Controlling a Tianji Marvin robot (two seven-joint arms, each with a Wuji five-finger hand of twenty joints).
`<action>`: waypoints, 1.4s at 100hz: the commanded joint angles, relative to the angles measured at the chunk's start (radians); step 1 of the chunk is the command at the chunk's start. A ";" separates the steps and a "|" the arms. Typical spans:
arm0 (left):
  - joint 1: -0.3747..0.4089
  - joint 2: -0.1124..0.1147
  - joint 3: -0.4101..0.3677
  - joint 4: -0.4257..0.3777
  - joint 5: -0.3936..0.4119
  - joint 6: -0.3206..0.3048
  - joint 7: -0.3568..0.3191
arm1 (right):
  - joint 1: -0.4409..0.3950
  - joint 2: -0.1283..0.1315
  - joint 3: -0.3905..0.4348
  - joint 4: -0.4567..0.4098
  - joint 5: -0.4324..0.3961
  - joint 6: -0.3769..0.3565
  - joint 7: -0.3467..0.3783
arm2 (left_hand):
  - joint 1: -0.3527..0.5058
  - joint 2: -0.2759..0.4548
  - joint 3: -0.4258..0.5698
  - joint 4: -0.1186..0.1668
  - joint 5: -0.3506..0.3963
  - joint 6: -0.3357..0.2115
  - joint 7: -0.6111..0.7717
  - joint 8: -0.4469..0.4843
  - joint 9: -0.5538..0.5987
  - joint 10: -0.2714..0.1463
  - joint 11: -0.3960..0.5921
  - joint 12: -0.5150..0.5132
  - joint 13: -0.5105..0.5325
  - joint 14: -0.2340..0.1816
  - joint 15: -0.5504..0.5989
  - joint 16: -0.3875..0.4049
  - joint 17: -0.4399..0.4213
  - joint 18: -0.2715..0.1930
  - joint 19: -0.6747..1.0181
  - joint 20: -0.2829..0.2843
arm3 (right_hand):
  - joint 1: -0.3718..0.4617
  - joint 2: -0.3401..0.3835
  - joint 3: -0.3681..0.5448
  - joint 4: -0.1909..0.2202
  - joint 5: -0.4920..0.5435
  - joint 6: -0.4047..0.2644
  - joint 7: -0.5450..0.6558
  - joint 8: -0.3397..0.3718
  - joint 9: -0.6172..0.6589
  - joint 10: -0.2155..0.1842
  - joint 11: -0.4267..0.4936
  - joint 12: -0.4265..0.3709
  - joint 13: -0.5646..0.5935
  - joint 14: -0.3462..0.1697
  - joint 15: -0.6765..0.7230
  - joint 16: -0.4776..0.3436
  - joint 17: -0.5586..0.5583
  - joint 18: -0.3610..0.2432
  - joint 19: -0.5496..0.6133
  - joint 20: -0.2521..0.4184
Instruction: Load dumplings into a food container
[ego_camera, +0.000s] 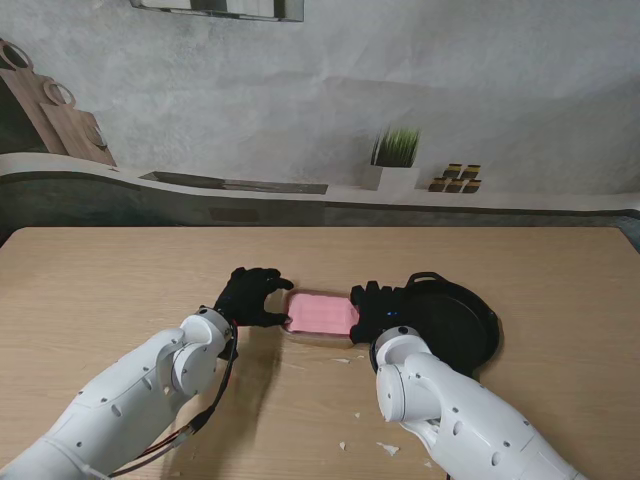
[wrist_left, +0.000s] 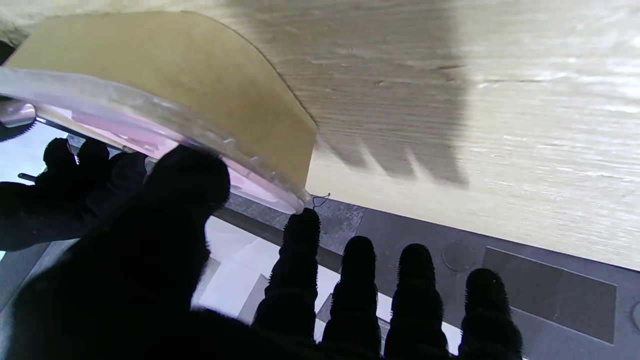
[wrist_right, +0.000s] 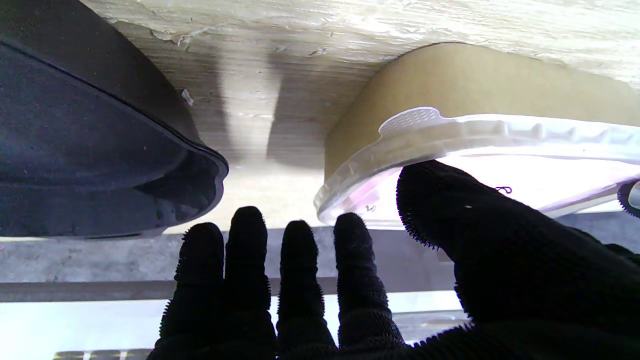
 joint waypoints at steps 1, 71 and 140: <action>0.014 0.001 0.016 0.037 0.004 0.001 -0.020 | -0.021 -0.005 -0.014 0.029 0.008 0.007 0.029 | 0.087 -0.142 0.085 0.013 0.050 -0.139 0.113 0.055 -0.024 -0.045 -0.009 0.000 -0.035 -0.015 -0.009 0.009 -0.011 0.009 -0.042 0.033 | -0.006 -0.082 -0.087 0.002 0.020 0.059 0.015 -0.020 -0.019 0.004 -0.024 -0.002 -0.038 -0.002 -0.002 -0.004 -0.020 -0.034 -0.013 0.021; -0.017 0.010 0.065 0.068 0.001 0.006 -0.074 | -0.019 -0.006 -0.019 0.033 0.015 0.010 0.031 | 0.059 -0.146 0.062 0.009 0.026 -0.082 0.072 0.041 -0.022 -0.053 -0.040 -0.019 -0.035 -0.023 -0.026 -0.004 -0.002 0.018 -0.127 0.056 | -0.003 -0.086 -0.083 0.003 0.018 0.053 0.020 -0.024 -0.019 0.004 -0.016 0.002 -0.037 -0.001 -0.002 -0.005 -0.020 -0.033 -0.014 0.023; -0.003 0.027 0.045 0.044 0.029 -0.040 -0.102 | -0.024 -0.003 -0.021 0.037 0.017 -0.010 0.033 | -0.040 -0.162 0.076 -0.044 -0.053 -0.070 0.017 0.006 -0.038 -0.053 -0.094 -0.024 -0.042 -0.029 -0.066 -0.013 -0.011 0.022 -0.150 0.067 | -0.003 -0.102 -0.085 0.001 -0.011 0.045 0.021 -0.027 -0.020 -0.003 -0.028 -0.003 -0.041 -0.004 -0.008 -0.007 -0.026 -0.033 -0.025 0.026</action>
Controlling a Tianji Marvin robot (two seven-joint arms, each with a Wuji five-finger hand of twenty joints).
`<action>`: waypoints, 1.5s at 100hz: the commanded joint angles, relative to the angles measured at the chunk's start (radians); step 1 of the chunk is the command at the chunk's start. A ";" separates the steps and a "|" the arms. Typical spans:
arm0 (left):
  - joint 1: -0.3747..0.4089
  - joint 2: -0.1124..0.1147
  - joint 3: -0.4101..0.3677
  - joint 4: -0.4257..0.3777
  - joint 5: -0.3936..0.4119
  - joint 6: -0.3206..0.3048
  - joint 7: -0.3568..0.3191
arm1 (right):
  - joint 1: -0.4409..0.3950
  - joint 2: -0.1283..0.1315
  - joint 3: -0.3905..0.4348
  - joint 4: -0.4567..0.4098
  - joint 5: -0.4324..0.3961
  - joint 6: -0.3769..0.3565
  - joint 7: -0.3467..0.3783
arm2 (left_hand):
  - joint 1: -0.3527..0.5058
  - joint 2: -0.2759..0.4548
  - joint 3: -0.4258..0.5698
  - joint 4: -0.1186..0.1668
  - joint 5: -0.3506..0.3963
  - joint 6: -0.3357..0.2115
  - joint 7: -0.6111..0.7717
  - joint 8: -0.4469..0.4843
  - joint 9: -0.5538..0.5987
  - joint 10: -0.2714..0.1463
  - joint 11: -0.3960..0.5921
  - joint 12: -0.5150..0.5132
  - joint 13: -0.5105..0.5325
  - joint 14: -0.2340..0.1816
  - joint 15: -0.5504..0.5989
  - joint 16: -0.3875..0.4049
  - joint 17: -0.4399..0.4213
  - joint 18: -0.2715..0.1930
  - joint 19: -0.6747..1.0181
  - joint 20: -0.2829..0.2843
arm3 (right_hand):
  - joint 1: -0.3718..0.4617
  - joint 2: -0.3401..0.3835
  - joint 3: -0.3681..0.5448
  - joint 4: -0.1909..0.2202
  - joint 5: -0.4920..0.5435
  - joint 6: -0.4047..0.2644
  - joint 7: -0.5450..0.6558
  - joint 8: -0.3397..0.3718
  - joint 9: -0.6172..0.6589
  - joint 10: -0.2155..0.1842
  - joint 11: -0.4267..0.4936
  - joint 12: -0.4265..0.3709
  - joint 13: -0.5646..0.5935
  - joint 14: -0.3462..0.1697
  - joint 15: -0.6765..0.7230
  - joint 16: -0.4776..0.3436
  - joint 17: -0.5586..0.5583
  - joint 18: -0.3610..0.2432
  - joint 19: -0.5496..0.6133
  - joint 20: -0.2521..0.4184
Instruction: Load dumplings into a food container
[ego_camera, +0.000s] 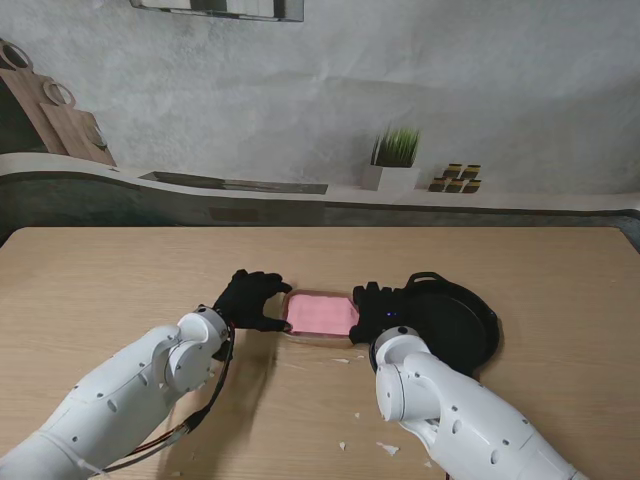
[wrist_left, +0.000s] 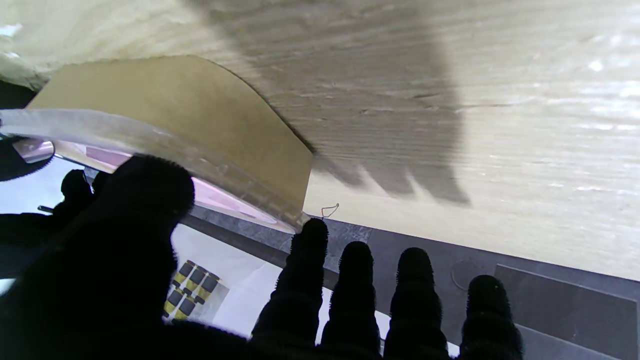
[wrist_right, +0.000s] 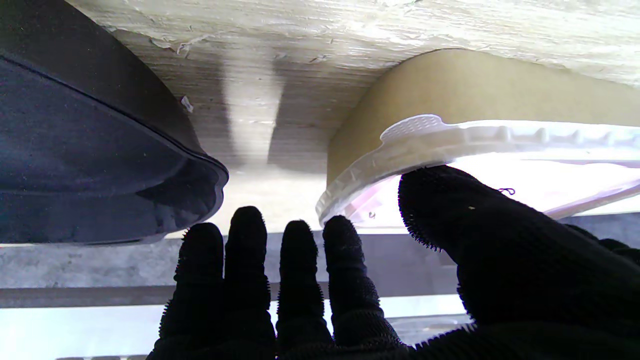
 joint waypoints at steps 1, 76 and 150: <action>0.024 0.007 0.023 0.028 0.012 0.006 -0.042 | -0.032 -0.003 -0.013 0.028 0.003 -0.012 0.034 | 0.104 -0.166 0.074 -0.003 0.010 -0.138 0.034 0.004 -0.030 -0.031 -0.023 -0.011 -0.031 -0.016 -0.026 -0.012 -0.010 0.018 -0.036 0.015 | 0.013 -0.104 -0.092 -0.010 -0.005 -0.041 0.024 -0.002 -0.020 -0.003 -0.030 -0.004 -0.041 -0.004 -0.008 -0.007 -0.025 -0.034 -0.023 0.016; 0.105 -0.015 -0.118 -0.091 -0.025 0.001 0.036 | -0.046 0.004 0.076 -0.019 -0.044 -0.143 0.004 | 0.122 -0.010 -0.096 0.045 -0.069 -0.128 -0.079 -0.063 -0.034 -0.015 -0.048 -0.002 -0.031 0.000 -0.022 -0.002 0.008 0.025 -0.031 0.020 | -0.070 0.000 -0.212 -0.007 -0.123 -0.180 -0.008 -0.001 -0.008 -0.047 -0.175 -0.053 -0.067 -0.030 -0.024 -0.016 -0.035 -0.046 -0.060 0.012; 0.599 -0.036 -0.444 -0.567 -0.262 -0.065 0.078 | -0.480 -0.028 0.498 -0.334 0.417 -0.601 -0.060 | 0.199 0.177 -0.377 0.097 -0.028 -0.061 -0.101 -0.076 -0.027 0.023 -0.041 -0.100 -0.044 -0.001 -0.123 -0.088 0.050 0.011 -0.053 -0.078 | -0.175 0.200 -0.196 0.000 -0.083 -0.193 -0.070 -0.079 0.008 -0.090 -0.330 -0.098 -0.042 -0.123 -0.492 -0.230 0.060 0.032 -0.767 0.004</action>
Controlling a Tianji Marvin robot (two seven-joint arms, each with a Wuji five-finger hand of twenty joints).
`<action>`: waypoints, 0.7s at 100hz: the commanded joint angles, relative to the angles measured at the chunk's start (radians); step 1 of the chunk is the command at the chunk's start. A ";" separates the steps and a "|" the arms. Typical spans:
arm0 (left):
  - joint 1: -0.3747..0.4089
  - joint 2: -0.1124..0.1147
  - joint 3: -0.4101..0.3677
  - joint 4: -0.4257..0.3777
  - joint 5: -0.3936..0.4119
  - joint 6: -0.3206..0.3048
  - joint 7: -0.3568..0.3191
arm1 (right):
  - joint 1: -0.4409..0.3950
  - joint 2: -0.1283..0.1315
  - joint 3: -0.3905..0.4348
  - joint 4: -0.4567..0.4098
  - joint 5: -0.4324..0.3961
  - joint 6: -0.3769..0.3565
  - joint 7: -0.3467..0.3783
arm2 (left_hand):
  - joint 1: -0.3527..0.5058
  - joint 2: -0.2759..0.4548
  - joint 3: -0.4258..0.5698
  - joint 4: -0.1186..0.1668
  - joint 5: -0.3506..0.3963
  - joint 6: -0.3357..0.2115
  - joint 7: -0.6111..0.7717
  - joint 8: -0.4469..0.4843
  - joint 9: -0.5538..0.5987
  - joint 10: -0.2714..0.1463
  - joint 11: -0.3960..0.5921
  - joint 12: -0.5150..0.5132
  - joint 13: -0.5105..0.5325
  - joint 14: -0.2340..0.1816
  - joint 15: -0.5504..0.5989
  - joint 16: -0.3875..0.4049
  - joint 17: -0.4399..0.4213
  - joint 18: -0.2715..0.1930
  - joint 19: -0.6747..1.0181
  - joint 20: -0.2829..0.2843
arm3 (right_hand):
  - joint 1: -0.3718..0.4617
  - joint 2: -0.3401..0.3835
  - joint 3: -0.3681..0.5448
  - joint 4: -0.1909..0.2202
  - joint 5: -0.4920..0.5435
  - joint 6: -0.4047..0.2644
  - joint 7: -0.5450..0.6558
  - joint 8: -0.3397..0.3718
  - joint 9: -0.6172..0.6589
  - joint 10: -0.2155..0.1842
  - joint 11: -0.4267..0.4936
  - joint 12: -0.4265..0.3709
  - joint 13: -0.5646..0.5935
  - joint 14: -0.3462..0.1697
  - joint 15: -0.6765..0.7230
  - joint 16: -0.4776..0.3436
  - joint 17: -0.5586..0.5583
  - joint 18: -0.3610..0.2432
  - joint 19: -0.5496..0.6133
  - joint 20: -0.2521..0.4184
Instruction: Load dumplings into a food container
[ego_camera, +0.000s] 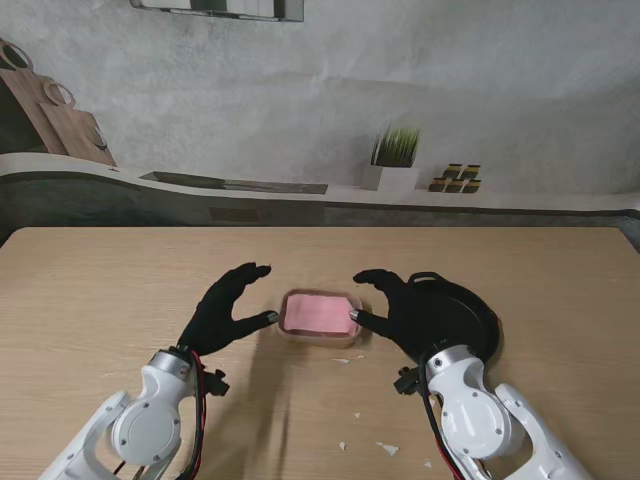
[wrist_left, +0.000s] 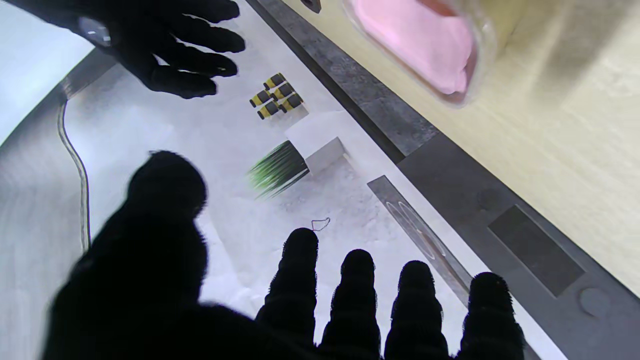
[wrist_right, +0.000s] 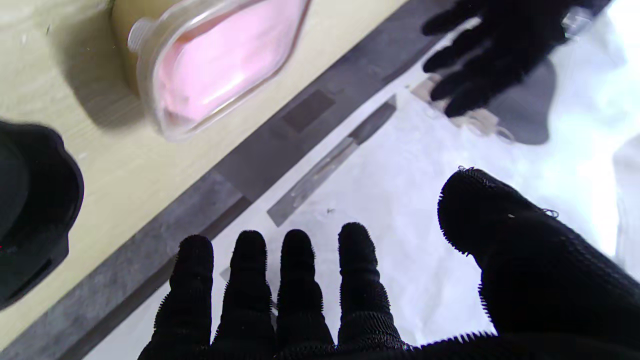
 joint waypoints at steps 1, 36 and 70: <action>0.044 -0.006 0.000 -0.008 0.002 0.005 -0.007 | -0.047 -0.001 -0.002 -0.011 -0.012 -0.017 0.006 | 0.014 0.024 -0.027 0.028 0.008 0.006 0.002 -0.003 -0.014 0.012 0.024 0.010 -0.027 0.000 0.017 -0.005 0.000 0.000 -0.004 -0.009 | -0.043 0.019 0.024 -0.004 0.009 -0.035 -0.016 -0.009 0.008 -0.047 0.045 0.015 0.018 -0.047 -0.019 -0.013 0.024 0.004 -0.071 0.063; 0.113 -0.005 0.002 -0.007 -0.001 -0.012 0.003 | -0.128 0.006 0.015 -0.007 0.028 -0.104 0.026 | 0.020 0.010 -0.044 0.032 0.027 0.012 -0.002 -0.003 -0.005 0.022 0.075 0.025 -0.013 0.015 0.048 -0.009 -0.002 0.016 -0.004 -0.009 | -0.093 0.043 -0.106 -0.004 0.025 -0.034 -0.062 -0.023 0.009 -0.072 -0.030 -0.015 -0.002 -0.069 -0.105 -0.054 -0.030 -0.029 -0.213 0.111; 0.143 -0.003 -0.004 -0.003 0.048 -0.038 0.031 | -0.111 0.000 -0.031 0.009 0.003 -0.086 -0.011 | 0.023 0.005 -0.044 0.035 0.019 0.015 -0.007 -0.005 -0.005 0.022 0.079 0.023 -0.012 0.017 0.053 -0.013 -0.001 0.020 -0.005 -0.011 | -0.070 0.030 -0.084 0.005 0.020 -0.047 -0.048 -0.017 0.009 -0.060 -0.018 -0.006 0.000 -0.057 -0.074 -0.040 -0.017 -0.023 -0.207 0.135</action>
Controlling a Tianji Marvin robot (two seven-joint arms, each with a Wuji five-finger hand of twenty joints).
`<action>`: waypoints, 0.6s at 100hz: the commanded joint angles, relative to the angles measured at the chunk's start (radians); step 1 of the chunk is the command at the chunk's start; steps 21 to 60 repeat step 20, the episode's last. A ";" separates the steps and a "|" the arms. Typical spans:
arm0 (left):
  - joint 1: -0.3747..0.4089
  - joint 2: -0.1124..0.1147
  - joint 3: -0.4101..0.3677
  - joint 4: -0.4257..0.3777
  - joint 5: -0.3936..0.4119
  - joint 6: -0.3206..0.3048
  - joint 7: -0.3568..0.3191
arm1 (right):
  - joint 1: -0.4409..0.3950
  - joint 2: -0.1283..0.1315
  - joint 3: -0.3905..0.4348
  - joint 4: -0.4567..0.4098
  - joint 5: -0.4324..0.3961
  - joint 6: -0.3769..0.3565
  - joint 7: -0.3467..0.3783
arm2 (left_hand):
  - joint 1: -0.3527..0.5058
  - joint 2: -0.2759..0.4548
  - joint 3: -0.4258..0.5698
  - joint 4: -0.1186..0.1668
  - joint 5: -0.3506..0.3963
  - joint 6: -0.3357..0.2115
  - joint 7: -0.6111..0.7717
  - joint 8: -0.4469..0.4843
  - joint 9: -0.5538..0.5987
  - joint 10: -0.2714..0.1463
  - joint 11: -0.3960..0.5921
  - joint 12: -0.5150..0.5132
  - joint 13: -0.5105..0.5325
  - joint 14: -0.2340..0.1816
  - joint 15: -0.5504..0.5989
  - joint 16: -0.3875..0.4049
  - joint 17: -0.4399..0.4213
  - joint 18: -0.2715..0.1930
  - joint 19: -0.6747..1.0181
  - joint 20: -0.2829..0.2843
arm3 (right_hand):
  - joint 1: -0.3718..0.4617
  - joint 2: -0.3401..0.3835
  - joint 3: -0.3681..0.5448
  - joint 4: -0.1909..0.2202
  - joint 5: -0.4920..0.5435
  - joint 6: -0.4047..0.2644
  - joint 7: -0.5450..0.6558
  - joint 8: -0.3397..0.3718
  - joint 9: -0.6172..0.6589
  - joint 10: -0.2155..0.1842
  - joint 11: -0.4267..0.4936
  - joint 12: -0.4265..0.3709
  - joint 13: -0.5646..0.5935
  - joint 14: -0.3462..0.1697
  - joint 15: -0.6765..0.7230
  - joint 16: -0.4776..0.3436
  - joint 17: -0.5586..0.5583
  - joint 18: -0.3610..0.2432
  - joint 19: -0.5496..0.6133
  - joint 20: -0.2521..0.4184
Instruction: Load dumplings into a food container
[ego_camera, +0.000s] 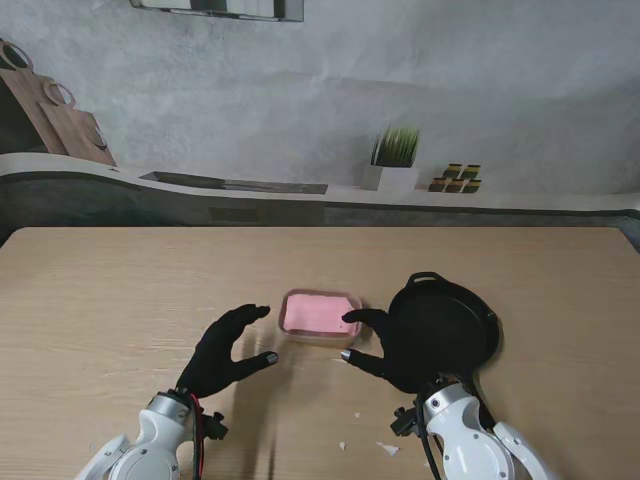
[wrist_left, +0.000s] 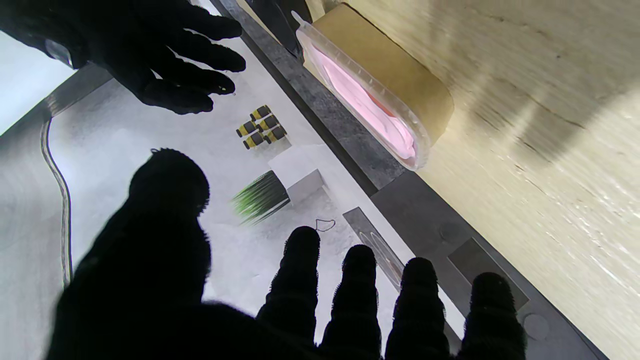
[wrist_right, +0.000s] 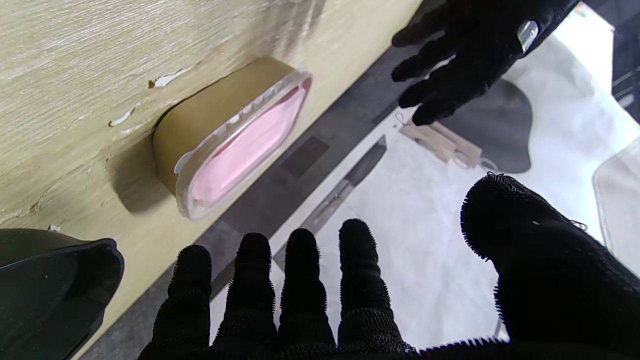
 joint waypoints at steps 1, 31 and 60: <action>0.008 -0.001 0.003 0.001 0.012 -0.007 -0.006 | -0.010 -0.013 -0.006 -0.004 -0.004 0.001 0.000 | 0.010 0.005 -0.021 0.025 0.004 0.003 -0.008 -0.005 -0.006 0.008 0.016 0.002 -0.012 -0.008 0.011 -0.013 -0.003 0.006 -0.005 -0.011 | -0.006 0.003 0.000 0.006 -0.024 -0.035 0.006 -0.005 0.001 -0.017 -0.010 0.002 -0.022 -0.020 0.015 0.006 -0.003 -0.031 -0.024 0.029; 0.007 -0.002 0.004 0.006 0.017 -0.017 0.000 | -0.015 -0.014 -0.007 -0.007 -0.032 -0.014 -0.018 | 0.009 0.003 -0.020 0.026 0.003 -0.001 -0.006 -0.003 -0.008 0.006 0.011 -0.002 -0.016 -0.011 0.012 -0.014 -0.011 0.004 -0.008 -0.013 | -0.008 -0.005 0.014 0.005 -0.019 -0.031 0.012 -0.002 -0.002 -0.014 0.017 0.014 -0.017 -0.019 0.025 0.011 0.006 -0.026 -0.025 0.039; 0.007 -0.002 0.004 0.006 0.017 -0.017 0.000 | -0.015 -0.014 -0.007 -0.007 -0.032 -0.014 -0.018 | 0.009 0.003 -0.020 0.026 0.003 -0.001 -0.006 -0.003 -0.008 0.006 0.011 -0.002 -0.016 -0.011 0.012 -0.014 -0.011 0.004 -0.008 -0.013 | -0.008 -0.005 0.014 0.005 -0.019 -0.031 0.012 -0.002 -0.002 -0.014 0.017 0.014 -0.017 -0.019 0.025 0.011 0.006 -0.026 -0.025 0.039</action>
